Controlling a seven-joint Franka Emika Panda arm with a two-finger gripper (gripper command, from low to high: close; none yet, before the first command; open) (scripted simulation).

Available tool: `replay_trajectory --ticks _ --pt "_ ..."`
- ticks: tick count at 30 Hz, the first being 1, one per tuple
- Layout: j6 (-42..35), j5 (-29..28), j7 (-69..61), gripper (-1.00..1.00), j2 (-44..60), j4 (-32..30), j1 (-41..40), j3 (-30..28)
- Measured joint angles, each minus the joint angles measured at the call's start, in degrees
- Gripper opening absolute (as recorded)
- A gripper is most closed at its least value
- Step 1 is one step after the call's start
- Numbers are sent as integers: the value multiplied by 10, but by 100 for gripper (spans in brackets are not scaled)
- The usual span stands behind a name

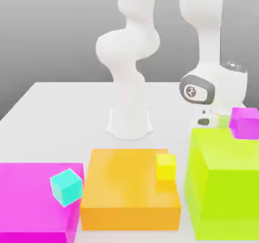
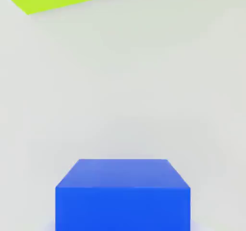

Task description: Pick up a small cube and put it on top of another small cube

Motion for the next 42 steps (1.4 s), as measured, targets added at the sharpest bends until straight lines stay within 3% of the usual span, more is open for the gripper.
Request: replay_trajectory --ticks 16,21,33,37,39,42 --pt "-78 39 -37 -100 -98 -32 -17 20" --pt "-182 35 -35 -100 -124 33 -36 4" --pt "-463 108 -92 -100 -200 233 -33 -19" --pt "-552 104 -67 -100 -249 288 -59 -40" --pt "-569 66 -30 -100 -270 285 -85 -44" --pt "-525 45 -14 -100 -258 254 -95 -41"
